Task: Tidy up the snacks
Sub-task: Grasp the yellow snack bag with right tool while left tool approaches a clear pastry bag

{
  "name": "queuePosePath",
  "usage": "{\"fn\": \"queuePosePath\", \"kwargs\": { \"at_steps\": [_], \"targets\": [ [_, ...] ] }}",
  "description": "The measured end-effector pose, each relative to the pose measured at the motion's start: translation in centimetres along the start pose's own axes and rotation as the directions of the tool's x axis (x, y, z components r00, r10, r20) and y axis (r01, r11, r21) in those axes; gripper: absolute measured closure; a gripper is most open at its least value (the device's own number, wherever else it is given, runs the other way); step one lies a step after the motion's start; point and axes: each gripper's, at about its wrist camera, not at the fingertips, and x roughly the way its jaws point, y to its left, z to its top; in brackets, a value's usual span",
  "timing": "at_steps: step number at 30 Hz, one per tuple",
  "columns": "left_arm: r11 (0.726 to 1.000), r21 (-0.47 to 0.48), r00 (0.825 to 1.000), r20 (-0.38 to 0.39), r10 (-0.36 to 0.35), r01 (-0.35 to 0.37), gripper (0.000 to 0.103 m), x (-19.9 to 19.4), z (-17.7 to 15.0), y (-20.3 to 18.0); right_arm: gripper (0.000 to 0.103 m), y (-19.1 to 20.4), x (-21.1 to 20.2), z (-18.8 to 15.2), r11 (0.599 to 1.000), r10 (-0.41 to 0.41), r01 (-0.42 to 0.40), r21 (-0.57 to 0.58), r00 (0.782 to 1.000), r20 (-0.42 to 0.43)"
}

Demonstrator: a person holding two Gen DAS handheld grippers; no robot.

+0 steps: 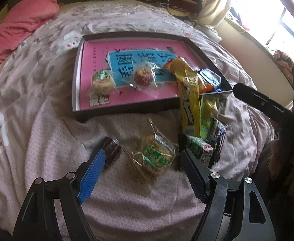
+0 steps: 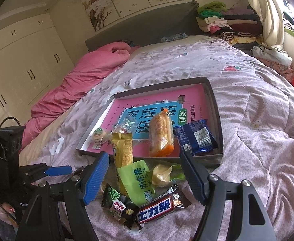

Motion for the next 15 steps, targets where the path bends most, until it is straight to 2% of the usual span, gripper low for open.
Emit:
{"fn": "queuePosePath", "kwargs": {
  "at_steps": [15],
  "targets": [
    [0.999, 0.014, 0.998, -0.042, -0.037, 0.038, 0.024, 1.5, -1.0, -0.9, 0.03, 2.6, 1.4, -0.6, 0.994, 0.029, -0.032, -0.109, 0.999, -0.027]
  ]
}}
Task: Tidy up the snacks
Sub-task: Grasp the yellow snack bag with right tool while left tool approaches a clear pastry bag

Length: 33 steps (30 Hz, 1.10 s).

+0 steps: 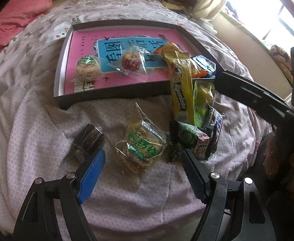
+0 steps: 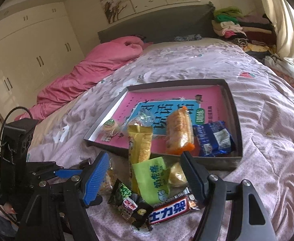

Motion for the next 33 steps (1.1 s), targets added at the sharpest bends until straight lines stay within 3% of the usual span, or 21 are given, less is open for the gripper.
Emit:
{"fn": "queuePosePath", "kwargs": {
  "at_steps": [8, 13, 24, 33],
  "targets": [
    [1.0, -0.001, 1.0, -0.011, -0.01, 0.01, 0.033, 0.7, -0.2, 0.2, 0.03, 0.8, 1.6, 0.1, 0.999, 0.002, -0.003, -0.037, 1.0, -0.014],
    [0.999, -0.023, 1.0, 0.0, -0.025, 0.025, 0.045, 0.6, -0.2, 1.0, 0.03, 1.0, 2.4, 0.2, 0.999, 0.002, -0.003, -0.05, 1.0, -0.026],
    [0.999, -0.031, 0.999, 0.0, -0.045, 0.045, 0.046, 1.3, 0.2, 1.1, 0.03, 1.4, 3.5, 0.6, 0.997, -0.012, 0.009, -0.081, 0.999, -0.033],
    [0.997, -0.038, 0.998, -0.005, -0.06, 0.06, 0.046, 1.8, 0.8, 1.2, 0.048, 1.5, 5.3, 1.3, 0.996, -0.015, 0.009, -0.089, 0.998, -0.061]
  ]
}}
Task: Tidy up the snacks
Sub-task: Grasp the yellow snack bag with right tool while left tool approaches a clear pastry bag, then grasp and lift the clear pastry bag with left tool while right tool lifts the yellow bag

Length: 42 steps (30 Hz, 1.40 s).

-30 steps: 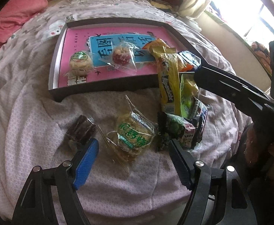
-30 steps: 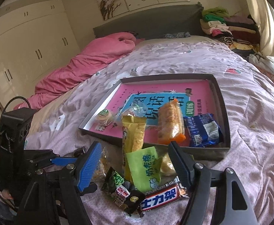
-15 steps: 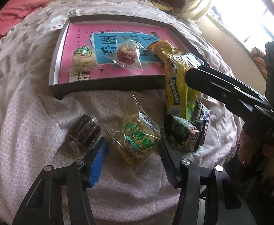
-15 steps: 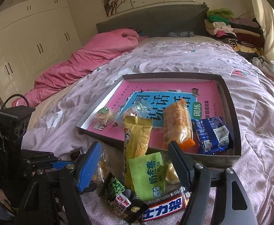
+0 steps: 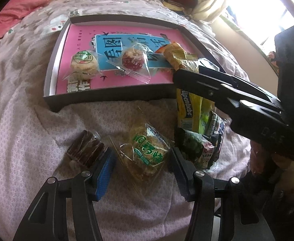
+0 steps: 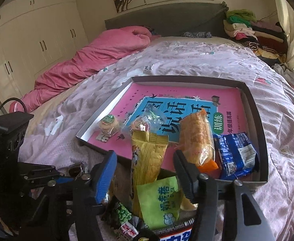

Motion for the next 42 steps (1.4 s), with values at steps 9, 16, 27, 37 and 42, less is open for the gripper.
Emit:
{"fn": "queuePosePath", "kwargs": {
  "at_steps": [9, 16, 27, 37, 42],
  "targets": [
    [1.0, 0.002, 1.0, -0.002, -0.006, 0.006, 0.046, 0.8, 0.5, -0.4, 0.078, 1.0, 0.9, -0.2, 0.998, -0.002, 0.0, -0.068, 1.0, -0.016],
    [1.0, 0.01, 1.0, -0.003, -0.003, 0.003, 0.046, 1.4, 0.6, -0.8, 0.084, 0.8, -0.7, 0.3, 0.998, 0.039, -0.037, -0.046, 0.998, 0.052],
    [0.999, 0.044, 1.0, 0.013, 0.016, -0.016, 0.051, 0.9, 0.4, -1.3, 0.086, 0.0, -2.8, 0.7, 0.999, 0.055, -0.055, -0.005, 0.99, 0.128],
    [0.999, 0.028, 0.996, 0.082, 0.027, -0.029, 0.052, -2.4, 0.8, -1.2, 0.086, -1.1, -5.3, 1.1, 0.996, 0.073, -0.083, 0.039, 0.976, 0.205],
    [0.999, 0.012, 0.991, 0.132, 0.03, -0.032, 0.052, -4.0, 1.2, -1.3, 0.086, -1.2, -6.0, 1.3, 0.995, 0.083, -0.095, 0.042, 0.971, 0.225]
  ]
}}
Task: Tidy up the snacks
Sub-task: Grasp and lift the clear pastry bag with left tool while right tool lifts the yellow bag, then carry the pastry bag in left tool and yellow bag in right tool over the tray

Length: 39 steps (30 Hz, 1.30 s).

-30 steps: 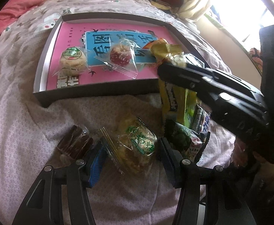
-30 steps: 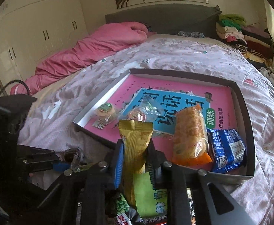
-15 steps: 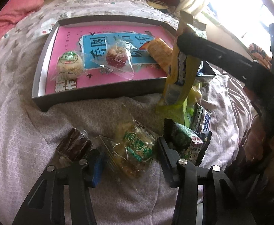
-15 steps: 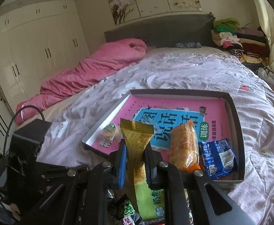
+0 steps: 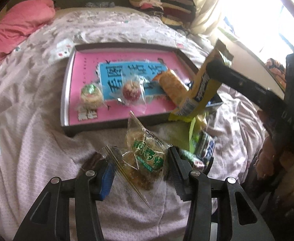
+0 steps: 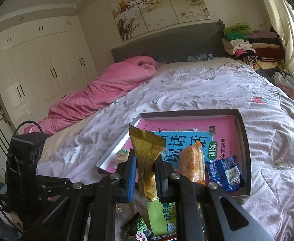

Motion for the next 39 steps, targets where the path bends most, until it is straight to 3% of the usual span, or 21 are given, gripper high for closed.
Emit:
{"fn": "queuePosePath", "kwargs": {
  "at_steps": [13, 24, 39],
  "targets": [
    [0.999, -0.023, 0.998, 0.059, 0.027, -0.026, 0.059, -1.1, 1.9, 0.7, 0.086, -0.9, -1.5, 1.2, 0.999, -0.015, 0.012, 0.031, 0.997, 0.072],
    [0.999, -0.043, 0.991, 0.128, 0.037, -0.032, 0.06, -1.5, 4.6, 1.2, 0.086, -1.2, -1.7, 1.8, 0.999, -0.029, 0.025, 0.037, 0.994, 0.101],
    [0.993, -0.103, 0.985, 0.158, 0.077, -0.061, 0.06, 0.4, 6.6, 3.6, 0.086, -2.1, -1.3, 2.0, 0.996, -0.051, 0.043, 0.082, 0.994, 0.099]
  ]
}}
